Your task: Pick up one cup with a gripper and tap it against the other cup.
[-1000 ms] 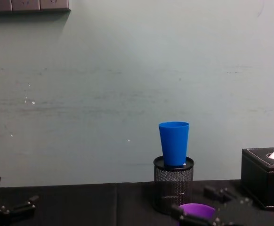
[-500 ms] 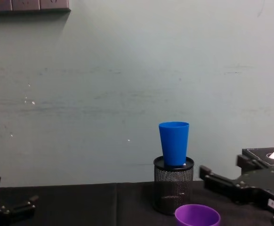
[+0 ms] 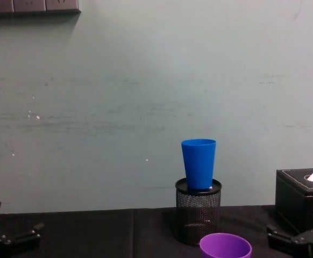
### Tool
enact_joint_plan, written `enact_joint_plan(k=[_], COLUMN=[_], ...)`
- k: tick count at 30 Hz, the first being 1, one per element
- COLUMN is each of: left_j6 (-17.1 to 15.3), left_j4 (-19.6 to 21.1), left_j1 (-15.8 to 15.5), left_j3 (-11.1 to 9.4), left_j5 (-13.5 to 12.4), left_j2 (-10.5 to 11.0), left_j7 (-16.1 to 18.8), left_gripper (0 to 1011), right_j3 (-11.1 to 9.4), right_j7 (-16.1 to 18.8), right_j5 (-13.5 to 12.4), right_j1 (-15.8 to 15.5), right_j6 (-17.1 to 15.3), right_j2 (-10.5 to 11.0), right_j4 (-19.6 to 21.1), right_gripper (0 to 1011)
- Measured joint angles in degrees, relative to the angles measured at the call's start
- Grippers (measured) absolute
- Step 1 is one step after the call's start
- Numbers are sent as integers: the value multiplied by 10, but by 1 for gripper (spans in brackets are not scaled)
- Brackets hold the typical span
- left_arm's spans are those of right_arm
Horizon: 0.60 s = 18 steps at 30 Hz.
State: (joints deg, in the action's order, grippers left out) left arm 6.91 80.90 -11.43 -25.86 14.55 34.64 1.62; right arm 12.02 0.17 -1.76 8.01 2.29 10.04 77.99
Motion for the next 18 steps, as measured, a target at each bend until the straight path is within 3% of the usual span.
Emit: enact_joint_plan(k=[18], left_j6=[0], left_j4=[0], left_j1=[0], left_j3=[0], left_j5=[0], left_j2=[0], left_j7=[0], left_gripper=[1000], right_j3=[-5], right_j7=[6], right_j5=[6], right_j1=[1], right_j6=[2], right_j2=[-4], right_j4=[-5], right_gripper=[1004])
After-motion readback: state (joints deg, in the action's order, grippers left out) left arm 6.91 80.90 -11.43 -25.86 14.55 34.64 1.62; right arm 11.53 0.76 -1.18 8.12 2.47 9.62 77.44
